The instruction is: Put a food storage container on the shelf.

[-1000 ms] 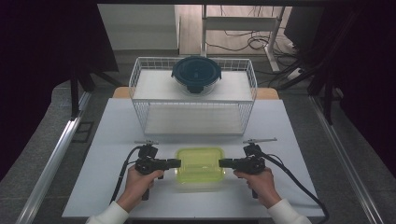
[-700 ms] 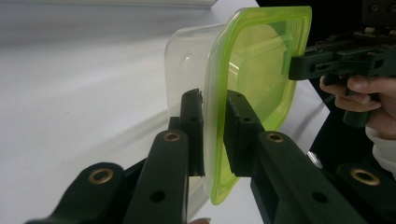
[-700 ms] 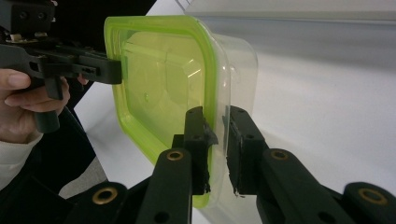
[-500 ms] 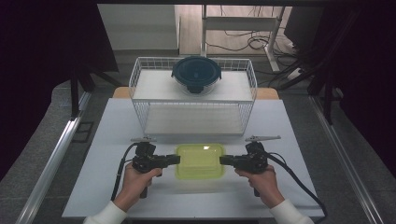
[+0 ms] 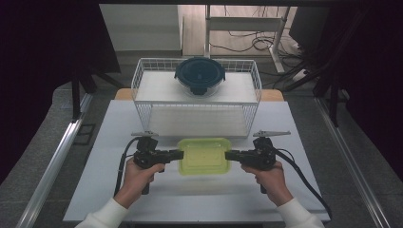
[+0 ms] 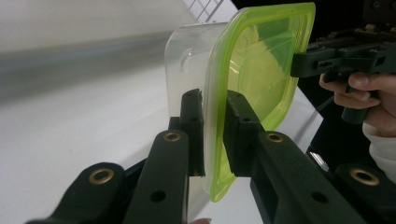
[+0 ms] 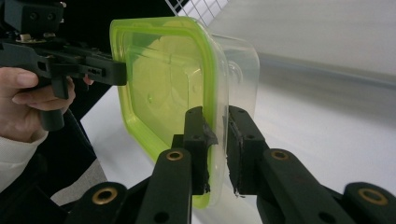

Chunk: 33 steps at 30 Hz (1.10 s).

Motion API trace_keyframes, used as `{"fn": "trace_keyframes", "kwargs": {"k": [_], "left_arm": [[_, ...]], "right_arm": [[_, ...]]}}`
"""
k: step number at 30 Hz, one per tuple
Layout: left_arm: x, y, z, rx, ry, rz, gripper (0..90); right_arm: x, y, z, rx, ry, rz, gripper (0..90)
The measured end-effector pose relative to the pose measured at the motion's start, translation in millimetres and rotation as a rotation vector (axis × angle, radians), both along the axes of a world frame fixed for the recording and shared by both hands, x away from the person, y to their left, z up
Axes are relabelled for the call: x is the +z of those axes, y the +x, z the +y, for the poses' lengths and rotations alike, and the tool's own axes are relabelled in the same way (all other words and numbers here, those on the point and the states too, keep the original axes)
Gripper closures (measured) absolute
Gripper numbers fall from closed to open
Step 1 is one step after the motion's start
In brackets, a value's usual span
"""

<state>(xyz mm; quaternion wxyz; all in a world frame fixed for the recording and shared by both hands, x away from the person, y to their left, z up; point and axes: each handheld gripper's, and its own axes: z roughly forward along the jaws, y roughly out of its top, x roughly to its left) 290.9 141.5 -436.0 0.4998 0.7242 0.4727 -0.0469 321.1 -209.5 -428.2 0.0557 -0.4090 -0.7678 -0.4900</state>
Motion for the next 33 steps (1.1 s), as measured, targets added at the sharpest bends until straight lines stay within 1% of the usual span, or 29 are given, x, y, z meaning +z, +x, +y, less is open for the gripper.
{"fn": "trace_keyframes", "kwargs": {"k": [1,5,8,15,21,27,33], "left_arm": [[2.3,0.2,0.0,0.001,0.001,-0.004,79.3],[10.9,1.2,1.6,0.001,0.001,-0.02,79.3],[20.1,2.1,2.3,0.003,0.003,-0.041,79.3],[44.7,6.1,5.0,0.009,0.018,-0.093,79.3],[59.5,8.5,7.3,0.018,0.015,-0.112,79.3],[75.0,10.0,8.8,0.016,0.011,-0.135,79.3],[88.5,12.7,11.0,0.016,0.004,-0.148,79.3]], "right_arm": [[1.5,0.4,0.1,0.001,0.0,-0.01,77.9],[8.0,1.2,1.4,0.003,0.003,-0.018,77.9],[13.8,1.8,2.4,0.003,0.003,-0.032,77.9],[35.1,5.7,6.3,0.004,0.001,-0.062,77.9],[51.2,10.1,8.7,0.011,0.007,-0.088,77.9],[65.1,13.2,8.8,0.011,0.029,-0.101,77.9],[81.2,15.4,10.3,0.015,0.028,-0.133,77.8]]}}
